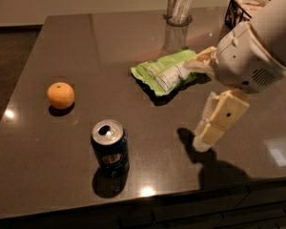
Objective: Move pepsi can near green rice chip bag
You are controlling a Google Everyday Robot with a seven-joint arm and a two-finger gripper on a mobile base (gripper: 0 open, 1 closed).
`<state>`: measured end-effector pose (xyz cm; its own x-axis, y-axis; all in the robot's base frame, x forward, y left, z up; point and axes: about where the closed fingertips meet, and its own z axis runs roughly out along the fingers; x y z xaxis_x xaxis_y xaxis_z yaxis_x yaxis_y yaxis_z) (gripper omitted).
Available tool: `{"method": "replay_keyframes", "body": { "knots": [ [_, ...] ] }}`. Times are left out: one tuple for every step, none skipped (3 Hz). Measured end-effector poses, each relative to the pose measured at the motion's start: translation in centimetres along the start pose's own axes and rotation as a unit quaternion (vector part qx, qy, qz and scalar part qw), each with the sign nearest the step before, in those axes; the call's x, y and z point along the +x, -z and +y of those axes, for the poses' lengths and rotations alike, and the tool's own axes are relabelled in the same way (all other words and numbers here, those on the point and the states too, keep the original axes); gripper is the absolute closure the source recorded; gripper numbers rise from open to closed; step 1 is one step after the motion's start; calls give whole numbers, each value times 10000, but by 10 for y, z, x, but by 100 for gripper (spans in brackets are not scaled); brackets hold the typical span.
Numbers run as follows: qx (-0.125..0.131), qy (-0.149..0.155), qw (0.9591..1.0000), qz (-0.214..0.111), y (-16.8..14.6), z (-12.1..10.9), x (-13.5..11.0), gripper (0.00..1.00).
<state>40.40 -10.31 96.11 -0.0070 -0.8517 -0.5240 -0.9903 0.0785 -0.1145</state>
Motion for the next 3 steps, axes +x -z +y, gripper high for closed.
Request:
{"method": "replay_keyframes", "body": {
  "knots": [
    [-176,285,9970,-702,-24,18,-37,0],
    [-320,509,9902,-1262,-40,31,-72,0],
    [-436,657,9856,-1495,-66,43,-98,0]
  ]
}}
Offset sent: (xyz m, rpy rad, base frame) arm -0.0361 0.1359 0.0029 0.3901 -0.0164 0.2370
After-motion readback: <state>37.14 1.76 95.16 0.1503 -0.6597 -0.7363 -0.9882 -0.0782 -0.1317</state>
